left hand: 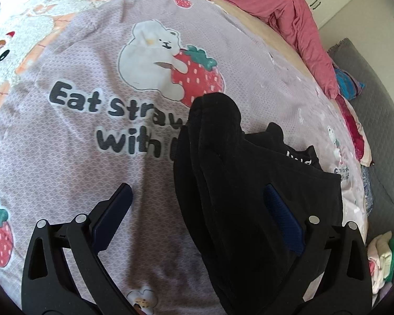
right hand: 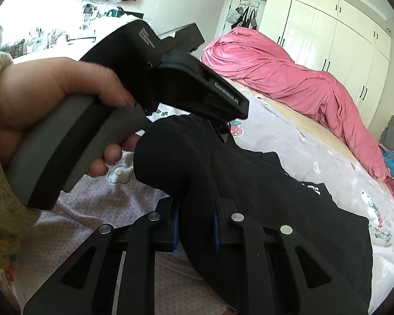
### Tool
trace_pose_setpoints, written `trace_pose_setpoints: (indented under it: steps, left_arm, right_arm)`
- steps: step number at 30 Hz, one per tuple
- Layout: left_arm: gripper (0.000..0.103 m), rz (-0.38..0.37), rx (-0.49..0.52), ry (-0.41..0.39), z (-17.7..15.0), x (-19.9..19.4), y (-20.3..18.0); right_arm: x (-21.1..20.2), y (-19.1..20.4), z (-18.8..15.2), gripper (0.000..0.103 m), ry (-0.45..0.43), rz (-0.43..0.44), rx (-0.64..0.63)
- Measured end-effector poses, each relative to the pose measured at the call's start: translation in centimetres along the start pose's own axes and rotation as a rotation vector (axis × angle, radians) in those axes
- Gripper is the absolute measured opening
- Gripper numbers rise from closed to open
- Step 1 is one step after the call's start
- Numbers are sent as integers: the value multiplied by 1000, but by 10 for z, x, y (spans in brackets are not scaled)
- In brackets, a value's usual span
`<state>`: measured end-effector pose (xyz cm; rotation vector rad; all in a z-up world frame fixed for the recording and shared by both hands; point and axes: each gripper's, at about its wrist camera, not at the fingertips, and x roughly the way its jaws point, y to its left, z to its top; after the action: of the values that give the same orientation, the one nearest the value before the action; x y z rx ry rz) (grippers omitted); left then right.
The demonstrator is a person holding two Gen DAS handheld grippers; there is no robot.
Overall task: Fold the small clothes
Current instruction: 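Grasp the folded black shirt edge with the right tool while the left tool grasps it too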
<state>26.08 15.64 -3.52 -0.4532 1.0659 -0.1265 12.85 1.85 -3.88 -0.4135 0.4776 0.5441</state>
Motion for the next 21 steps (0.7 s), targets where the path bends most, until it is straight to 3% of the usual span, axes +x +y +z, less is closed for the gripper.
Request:
trace_pose_setpoints:
  steps: [9, 13, 16, 19, 21]
  left_arm:
    - [92, -36, 37, -19, 1, 1, -19]
    - [54, -94, 52, -26, 0, 0, -31]
    - [37, -105, 65, -27, -2, 1, -40]
    - [25, -115, 77, -39, -3, -4, -49]
    - [23, -129, 89, -46, -3, -8, -55]
  right_arm:
    - [-14, -11, 0, 16, -30, 23, 41]
    - [-16, -18, 1, 16, -40, 20, 58]
    - [-20, -21, 0, 16, -44, 16, 80]
    - [-26, -28, 0, 16, -49, 9, 98]
    - [-30, -33, -1, 16, -55, 2, 108]
